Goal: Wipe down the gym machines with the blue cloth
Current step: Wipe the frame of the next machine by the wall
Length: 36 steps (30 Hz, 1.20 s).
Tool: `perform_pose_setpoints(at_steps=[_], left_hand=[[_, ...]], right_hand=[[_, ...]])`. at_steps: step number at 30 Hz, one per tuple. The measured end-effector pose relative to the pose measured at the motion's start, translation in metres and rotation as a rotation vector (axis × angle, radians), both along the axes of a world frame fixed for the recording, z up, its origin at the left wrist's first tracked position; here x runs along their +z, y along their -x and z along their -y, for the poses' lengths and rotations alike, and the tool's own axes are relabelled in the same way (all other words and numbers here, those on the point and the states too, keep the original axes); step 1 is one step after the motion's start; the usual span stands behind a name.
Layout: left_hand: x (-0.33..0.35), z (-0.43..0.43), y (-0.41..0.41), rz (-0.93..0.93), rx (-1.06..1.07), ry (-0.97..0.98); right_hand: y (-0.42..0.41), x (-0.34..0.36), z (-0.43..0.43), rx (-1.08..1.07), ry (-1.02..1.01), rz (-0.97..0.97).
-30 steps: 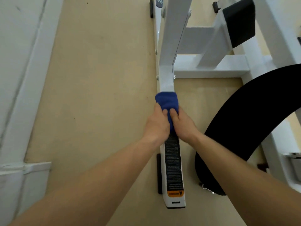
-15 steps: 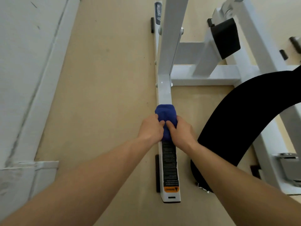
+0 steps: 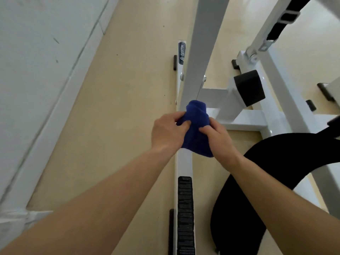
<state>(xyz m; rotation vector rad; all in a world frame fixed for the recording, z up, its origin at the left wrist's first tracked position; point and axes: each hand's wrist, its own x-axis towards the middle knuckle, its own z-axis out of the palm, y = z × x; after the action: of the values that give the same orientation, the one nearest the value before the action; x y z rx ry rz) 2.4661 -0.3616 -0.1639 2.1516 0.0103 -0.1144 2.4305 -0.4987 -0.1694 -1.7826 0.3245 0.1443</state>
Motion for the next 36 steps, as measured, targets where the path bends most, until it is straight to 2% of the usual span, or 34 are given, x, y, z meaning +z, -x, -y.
perform_pose_setpoints(at_steps=[2,4,6,11,13,15,17,20,24,27,29,33,36], left_hand=[[0.014,0.004,-0.009,0.088,0.062,0.027],[0.029,0.007,-0.016,0.181,0.133,0.028],[0.045,0.01,-0.023,0.251,0.212,0.079],[0.074,0.012,-0.059,0.438,0.304,0.239],[0.075,0.012,-0.075,0.484,0.313,0.221],[0.065,0.015,-0.086,0.514,0.346,0.107],[0.052,0.021,-0.091,0.522,0.365,0.03],[0.039,0.036,-0.088,0.475,0.24,0.138],[0.034,0.04,-0.081,0.487,0.198,0.207],[0.038,0.039,-0.081,0.523,0.225,0.209],[0.042,0.039,-0.084,0.537,0.236,0.177],[0.046,0.039,-0.089,0.558,0.161,0.121],[0.046,0.039,-0.091,0.519,0.086,0.084]], right_hand=[[-0.011,0.022,0.001,-0.035,-0.062,0.046],[-0.021,0.042,0.0,-0.036,-0.032,0.086],[-0.033,0.058,-0.001,-0.068,0.051,0.153],[-0.082,0.083,-0.001,-0.271,0.298,0.458],[-0.096,0.081,-0.002,-0.335,0.446,0.49],[-0.1,0.073,-0.004,-0.371,0.51,0.507],[-0.1,0.064,-0.002,-0.457,0.432,0.507],[-0.102,0.06,0.006,-0.592,0.339,0.495],[-0.1,0.062,0.008,-0.617,0.2,0.482],[-0.098,0.068,0.003,-0.641,0.02,0.454],[-0.099,0.068,-0.001,-0.596,-0.053,0.471],[-0.101,0.06,-0.008,-0.408,-0.064,0.531],[-0.103,0.048,-0.004,-0.205,0.103,0.54]])
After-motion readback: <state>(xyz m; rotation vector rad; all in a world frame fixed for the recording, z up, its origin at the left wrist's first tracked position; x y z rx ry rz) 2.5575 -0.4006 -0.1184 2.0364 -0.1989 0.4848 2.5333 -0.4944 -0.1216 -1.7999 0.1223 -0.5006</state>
